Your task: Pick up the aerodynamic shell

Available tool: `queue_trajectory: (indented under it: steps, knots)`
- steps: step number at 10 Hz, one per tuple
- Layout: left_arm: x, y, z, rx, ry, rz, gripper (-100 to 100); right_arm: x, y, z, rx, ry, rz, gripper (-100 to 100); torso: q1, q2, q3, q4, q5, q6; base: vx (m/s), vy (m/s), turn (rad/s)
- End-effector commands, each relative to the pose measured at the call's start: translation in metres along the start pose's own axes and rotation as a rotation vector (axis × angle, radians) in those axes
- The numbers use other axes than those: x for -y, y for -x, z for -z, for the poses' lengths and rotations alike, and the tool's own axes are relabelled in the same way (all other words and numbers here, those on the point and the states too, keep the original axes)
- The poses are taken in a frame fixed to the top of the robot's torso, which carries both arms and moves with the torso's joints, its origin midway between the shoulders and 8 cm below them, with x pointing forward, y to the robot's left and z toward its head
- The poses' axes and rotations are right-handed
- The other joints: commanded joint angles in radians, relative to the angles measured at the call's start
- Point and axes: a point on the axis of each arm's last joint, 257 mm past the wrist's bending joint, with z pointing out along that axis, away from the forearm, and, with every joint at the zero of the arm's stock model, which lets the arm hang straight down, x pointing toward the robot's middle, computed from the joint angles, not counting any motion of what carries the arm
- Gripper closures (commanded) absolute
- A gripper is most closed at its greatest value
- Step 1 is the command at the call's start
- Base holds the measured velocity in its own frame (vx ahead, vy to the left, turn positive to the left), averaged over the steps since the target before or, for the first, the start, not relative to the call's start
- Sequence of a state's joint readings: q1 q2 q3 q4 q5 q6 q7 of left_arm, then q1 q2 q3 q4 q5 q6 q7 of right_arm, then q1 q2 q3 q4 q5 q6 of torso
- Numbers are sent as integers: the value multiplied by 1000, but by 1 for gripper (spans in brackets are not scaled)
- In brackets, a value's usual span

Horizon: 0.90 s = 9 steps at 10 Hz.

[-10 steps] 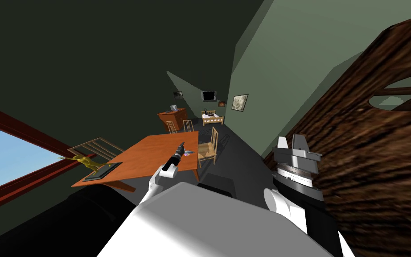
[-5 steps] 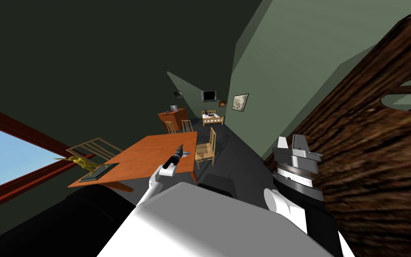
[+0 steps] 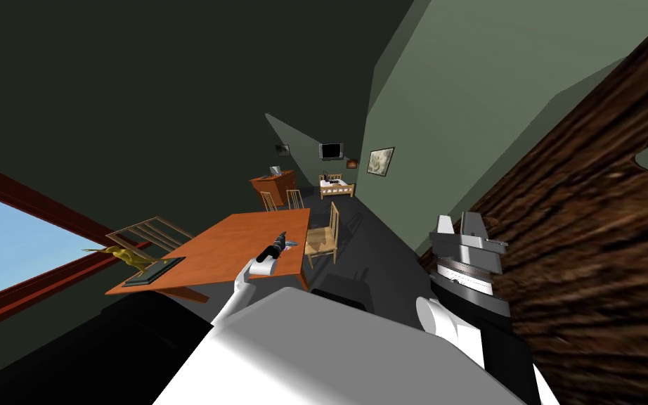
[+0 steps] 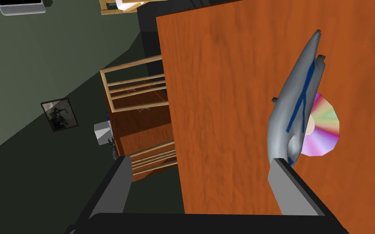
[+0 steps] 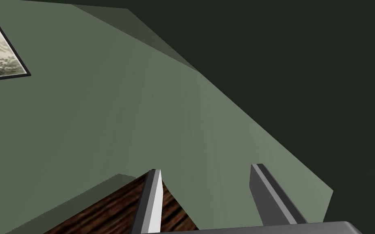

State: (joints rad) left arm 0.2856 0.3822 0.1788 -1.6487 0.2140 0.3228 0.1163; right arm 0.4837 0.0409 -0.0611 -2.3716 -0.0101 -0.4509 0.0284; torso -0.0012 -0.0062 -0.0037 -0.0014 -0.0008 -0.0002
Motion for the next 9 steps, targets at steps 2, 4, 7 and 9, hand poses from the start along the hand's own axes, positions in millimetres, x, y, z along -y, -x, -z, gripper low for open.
queue_trajectory:
  steps: [2, 4, 7, 9]
  knots:
    - [-28, 17, -4, 29, 94, 8, -100, 0, 0, 0, 0, 0, 0, 0, 0, -3, -2, -1, 0, 0, 127, -48, 52]
    - [-43, 27, -6, 47, 149, 15, -100, 0, 0, 0, 0, 0, 0, 0, -1, -1, 0, 0, 0, 0, 84, -54, 50]
    - [-79, 52, -10, 88, 286, 42, -100, 0, 0, 0, 0, 0, 0, 0, 0, -4, -2, -1, 0, 0, 149, -44, 73]
    - [-98, 60, -8, 103, 352, 54, -100, 0, 0, 0, 0, 0, 0, 0, 0, -3, -2, -1, 0, 0, 112, -33, 35]
